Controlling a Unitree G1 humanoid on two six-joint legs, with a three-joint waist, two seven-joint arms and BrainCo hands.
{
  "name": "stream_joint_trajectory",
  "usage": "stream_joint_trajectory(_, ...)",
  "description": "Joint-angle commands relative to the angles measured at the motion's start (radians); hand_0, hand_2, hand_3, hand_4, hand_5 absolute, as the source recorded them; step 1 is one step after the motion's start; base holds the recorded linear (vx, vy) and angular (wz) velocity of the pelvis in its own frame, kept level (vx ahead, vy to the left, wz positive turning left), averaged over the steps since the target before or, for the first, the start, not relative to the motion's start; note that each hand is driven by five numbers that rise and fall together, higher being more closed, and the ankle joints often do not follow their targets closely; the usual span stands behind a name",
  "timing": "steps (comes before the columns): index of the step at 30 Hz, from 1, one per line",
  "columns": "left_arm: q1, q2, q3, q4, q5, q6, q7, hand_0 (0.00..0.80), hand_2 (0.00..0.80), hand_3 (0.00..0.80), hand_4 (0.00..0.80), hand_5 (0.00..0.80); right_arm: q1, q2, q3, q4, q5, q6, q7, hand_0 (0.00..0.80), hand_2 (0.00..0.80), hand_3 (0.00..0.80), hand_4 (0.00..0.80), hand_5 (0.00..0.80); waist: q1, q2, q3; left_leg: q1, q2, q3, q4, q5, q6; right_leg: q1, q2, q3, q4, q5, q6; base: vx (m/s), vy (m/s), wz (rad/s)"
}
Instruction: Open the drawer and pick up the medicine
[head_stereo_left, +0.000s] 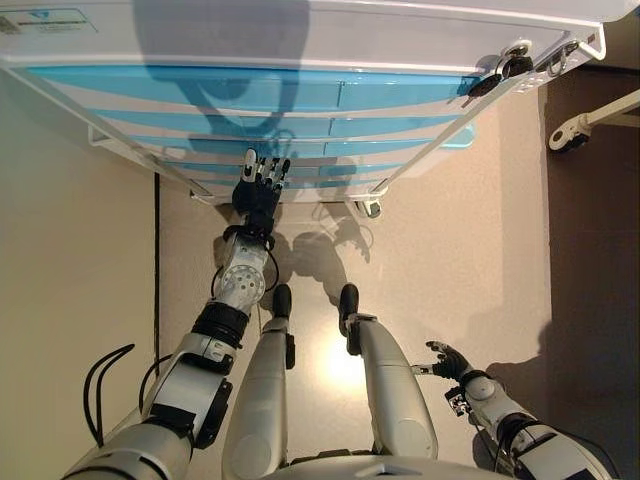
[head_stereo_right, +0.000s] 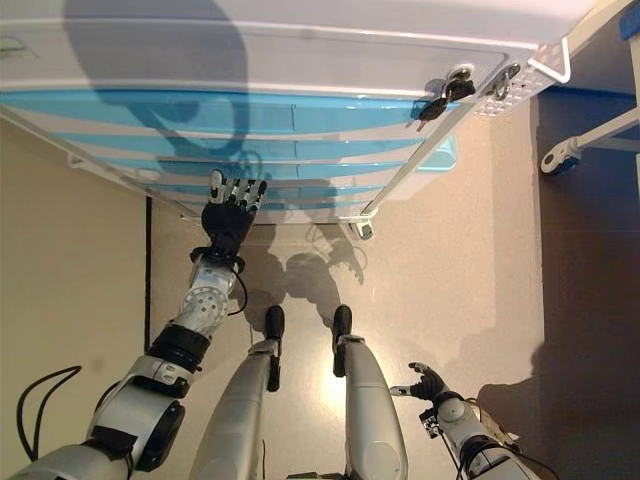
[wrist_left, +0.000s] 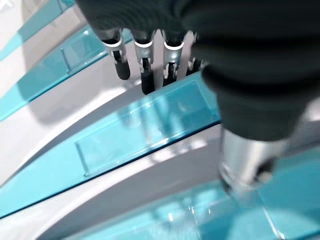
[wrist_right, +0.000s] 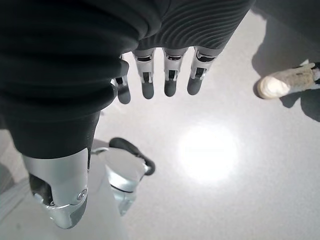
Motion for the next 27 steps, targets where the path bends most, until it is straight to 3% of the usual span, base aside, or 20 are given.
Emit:
stream_joint_trajectory(1, -0.196, 0.004, 0.016, -0.258, 0.02, -0.099, -0.108, 0.486, 0.486, 0.486, 0.486, 0.486, 0.052, -0.04, 0.048, 0.014, -0.013, -0.004, 0.011, 0.0, 0.0, 0.0, 0.0, 0.0, 0.009, 0.036, -0.056, -0.008, -0.02, -0.016, -0.009, -0.003, 0.008, 0.016, -0.001, -0.003, -0.072, 0.114, 0.049, 0.0, 0.0, 0.0)
stream_joint_trajectory(7, -0.184, 0.003, 0.0, -0.326, 0.007, -0.111, -0.118, 0.615, 0.615, 0.615, 0.615, 0.615, 0.071, -0.035, 0.059, 0.025, -0.025, -0.002, 0.021, 0.0, 0.0, 0.0, 0.0, 0.0, 0.017, 0.032, -0.068, 0.035, -0.018, -0.016, -0.022, -0.006, 0.009, 0.059, 0.002, -0.005, -0.089, 0.119, 0.047, -0.008, -0.005, -0.05)
stream_joint_trajectory(12, -0.177, 0.018, 0.009, -0.353, -0.001, -0.12, -0.116, 0.605, 0.605, 0.605, 0.605, 0.605, 0.086, -0.041, 0.062, 0.024, -0.035, -0.003, 0.027, 0.0, 0.0, 0.0, 0.0, 0.0, 0.019, 0.03, -0.083, 0.062, -0.021, -0.018, -0.028, -0.009, 0.009, 0.092, 0.002, -0.003, -0.097, 0.118, 0.046, -0.002, -0.001, -0.03)
stream_joint_trajectory(17, -0.141, 0.021, 0.031, -0.35, -0.009, -0.118, -0.111, 0.8, 0.8, 0.8, 0.8, 0.8, 0.103, -0.042, 0.057, 0.03, -0.05, -0.001, 0.029, 0.0, 0.0, 0.0, 0.0, 0.0, 0.022, 0.032, -0.094, 0.09, -0.021, -0.025, -0.035, -0.007, 0.004, 0.126, 0.003, -0.005, -0.106, 0.114, 0.045, 0.001, -0.006, -0.05)
stream_joint_trajectory(27, -0.023, 0.018, 0.071, -0.316, -0.007, -0.089, -0.093, 0.8, 0.8, 0.8, 0.8, 0.8, 0.111, -0.033, 0.044, 0.034, -0.074, 0.011, 0.018, 0.0, 0.0, 0.0, 0.0, 0.0, 0.037, 0.034, -0.101, 0.132, -0.022, -0.034, -0.03, -0.01, -0.001, 0.179, -0.003, -0.018, -0.102, 0.1, 0.042, 0.001, 0.0, 0.0)
